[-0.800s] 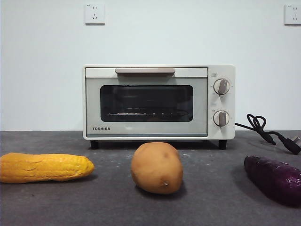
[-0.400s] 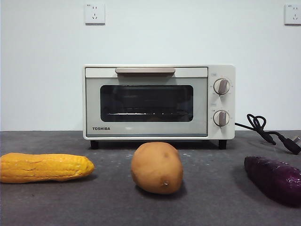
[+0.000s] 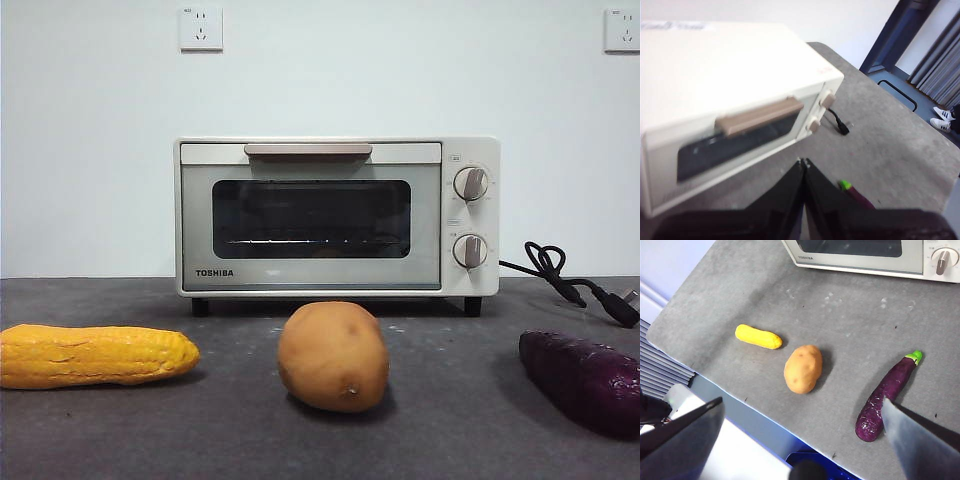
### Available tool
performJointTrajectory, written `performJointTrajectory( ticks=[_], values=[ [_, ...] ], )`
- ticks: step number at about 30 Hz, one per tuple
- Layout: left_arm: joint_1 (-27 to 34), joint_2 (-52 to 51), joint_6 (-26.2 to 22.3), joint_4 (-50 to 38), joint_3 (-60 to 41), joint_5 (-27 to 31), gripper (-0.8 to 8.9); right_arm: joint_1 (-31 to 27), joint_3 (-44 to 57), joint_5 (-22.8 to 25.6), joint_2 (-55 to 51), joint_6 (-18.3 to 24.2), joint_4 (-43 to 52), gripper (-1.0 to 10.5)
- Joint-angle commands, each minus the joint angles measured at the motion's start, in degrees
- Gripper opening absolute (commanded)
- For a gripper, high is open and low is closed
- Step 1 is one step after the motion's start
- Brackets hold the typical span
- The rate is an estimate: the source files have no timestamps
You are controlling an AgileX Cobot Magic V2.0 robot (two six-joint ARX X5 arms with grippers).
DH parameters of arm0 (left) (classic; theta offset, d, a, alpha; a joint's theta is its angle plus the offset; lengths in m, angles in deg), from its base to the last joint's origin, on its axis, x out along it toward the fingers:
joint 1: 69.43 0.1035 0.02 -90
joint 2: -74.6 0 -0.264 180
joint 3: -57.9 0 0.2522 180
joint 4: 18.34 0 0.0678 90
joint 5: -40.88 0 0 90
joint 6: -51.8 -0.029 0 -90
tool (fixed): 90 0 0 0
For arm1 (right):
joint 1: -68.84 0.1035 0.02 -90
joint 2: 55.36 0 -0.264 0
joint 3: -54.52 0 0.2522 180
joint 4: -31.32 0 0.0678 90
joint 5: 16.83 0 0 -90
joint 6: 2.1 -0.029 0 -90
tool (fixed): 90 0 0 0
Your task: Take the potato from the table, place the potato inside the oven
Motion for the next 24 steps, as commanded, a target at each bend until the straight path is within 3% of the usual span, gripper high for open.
performJointTrajectory(
  ticks=[1, 11, 24],
  values=[
    [-2.0, 6.7, -2.1, -1.1, 4.3, 2.4, -0.08, 0.1, 0.0, -0.1, 0.0, -0.6, 0.1, 6.6],
    [-5.6, 23.1, -5.8, -2.3, 15.9, 8.7, -0.08, 0.1, 0.0, 0.0, 0.0, -1.0, 0.0, 6.6],
    [-7.6, 31.7, -7.3, -8.5, 17.1, 12.2, -0.08, 0.1, 0.0, 0.0, 0.0, -1.0, -0.3, 6.6]
  ],
)
